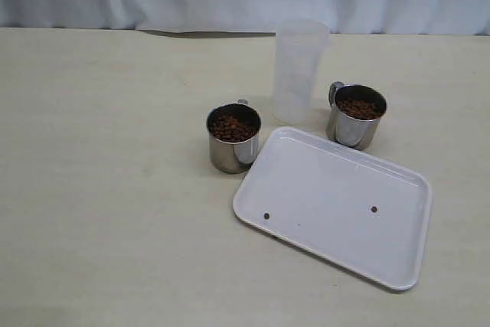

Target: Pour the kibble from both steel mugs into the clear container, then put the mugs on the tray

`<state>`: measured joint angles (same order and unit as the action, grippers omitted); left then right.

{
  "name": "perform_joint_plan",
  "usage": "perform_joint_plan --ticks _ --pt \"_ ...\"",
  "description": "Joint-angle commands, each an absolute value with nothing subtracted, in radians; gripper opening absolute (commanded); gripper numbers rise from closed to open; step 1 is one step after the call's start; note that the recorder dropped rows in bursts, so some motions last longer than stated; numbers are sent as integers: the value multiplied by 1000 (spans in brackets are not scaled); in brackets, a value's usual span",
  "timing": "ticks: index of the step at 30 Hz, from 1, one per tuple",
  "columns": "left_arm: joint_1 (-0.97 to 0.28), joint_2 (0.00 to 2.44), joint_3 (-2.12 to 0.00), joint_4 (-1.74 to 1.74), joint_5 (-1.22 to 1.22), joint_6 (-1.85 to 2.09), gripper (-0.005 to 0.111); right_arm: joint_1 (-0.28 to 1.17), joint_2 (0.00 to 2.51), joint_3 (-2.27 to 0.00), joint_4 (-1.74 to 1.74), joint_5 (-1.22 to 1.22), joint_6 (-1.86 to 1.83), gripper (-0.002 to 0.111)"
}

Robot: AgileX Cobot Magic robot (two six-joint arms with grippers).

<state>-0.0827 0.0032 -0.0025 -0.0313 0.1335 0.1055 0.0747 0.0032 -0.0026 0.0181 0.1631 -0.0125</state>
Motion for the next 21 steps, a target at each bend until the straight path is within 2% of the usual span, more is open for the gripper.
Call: perform_joint_plan --ticks 1,17,21 --pt "-82 0 0 -39 129 100 0 73 0 0 18 157 -16 5" --pt "-82 0 0 -39 129 100 0 73 0 0 -93 155 -16 5" --pt "-82 0 0 -39 129 100 0 73 0 0 153 70 0 5"
